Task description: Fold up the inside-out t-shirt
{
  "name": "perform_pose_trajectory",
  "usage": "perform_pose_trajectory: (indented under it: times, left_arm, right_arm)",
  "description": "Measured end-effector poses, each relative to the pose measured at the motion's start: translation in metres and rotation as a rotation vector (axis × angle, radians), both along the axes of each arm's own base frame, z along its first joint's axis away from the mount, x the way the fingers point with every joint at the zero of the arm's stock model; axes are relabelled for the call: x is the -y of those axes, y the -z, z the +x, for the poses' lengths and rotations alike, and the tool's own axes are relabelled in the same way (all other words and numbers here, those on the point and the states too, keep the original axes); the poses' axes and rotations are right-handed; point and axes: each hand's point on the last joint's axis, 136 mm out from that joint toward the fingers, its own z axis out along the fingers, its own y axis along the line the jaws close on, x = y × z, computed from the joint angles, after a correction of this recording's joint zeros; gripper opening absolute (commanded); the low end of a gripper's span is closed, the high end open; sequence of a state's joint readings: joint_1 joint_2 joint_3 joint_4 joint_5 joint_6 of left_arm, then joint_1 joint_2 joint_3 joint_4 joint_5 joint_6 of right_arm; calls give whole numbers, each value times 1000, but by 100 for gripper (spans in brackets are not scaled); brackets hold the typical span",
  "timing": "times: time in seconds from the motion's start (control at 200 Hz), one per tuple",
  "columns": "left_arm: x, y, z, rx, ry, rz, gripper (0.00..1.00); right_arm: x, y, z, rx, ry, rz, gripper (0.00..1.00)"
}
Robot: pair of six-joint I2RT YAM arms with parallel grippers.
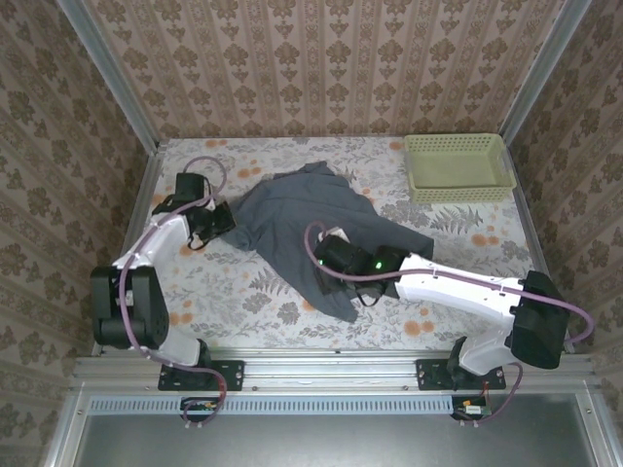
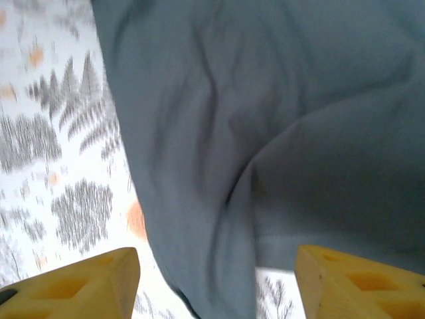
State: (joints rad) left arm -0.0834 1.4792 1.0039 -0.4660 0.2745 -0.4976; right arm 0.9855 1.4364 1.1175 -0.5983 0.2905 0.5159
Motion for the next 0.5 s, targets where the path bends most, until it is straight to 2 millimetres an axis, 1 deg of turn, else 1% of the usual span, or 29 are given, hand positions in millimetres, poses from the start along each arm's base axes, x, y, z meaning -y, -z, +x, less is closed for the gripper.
perform_pose_trajectory:
  times: [0.03,0.09,0.135,0.17,0.195,0.305,0.325,0.33,0.375,0.485,0.5]
  left_arm:
    - [-1,-2,-3,13,-7,3,0]
    - [-4,-7,-8,40,-20,7,0]
    - [-6,-8,-11,56,-30,8,0]
    - [-6,-8,-13,64,-38,6,0]
    - [-6,-8,-14,68,-42,3,0]
    - [-8,-3,-23,68,-58,-5,0]
    - [-8,-2,-25,68,-61,-8,0]
    - [-8,-2,-25,68,-61,-8,0]
    - [-7,-1,-29,67,-64,-14,0]
    - [-6,-1,-41,79,-66,-28,0]
    - [-6,-1,-43,81,-66,-29,0]
  right_arm:
    - [2,-8,12,5,24,19,67]
    - [7,-22,42,27,79,55,67]
    - [13,-32,71,46,125,73,68]
    - [17,-35,91,54,154,77,68]
    - [21,-36,108,59,178,76,68]
    - [30,-28,174,53,251,69,68]
    - [31,-23,190,47,265,70,68]
    - [31,-23,190,47,265,70,68]
    - [33,-14,218,40,285,67,67]
    - [33,9,276,26,310,66,66]
    - [34,10,282,29,314,64,66]
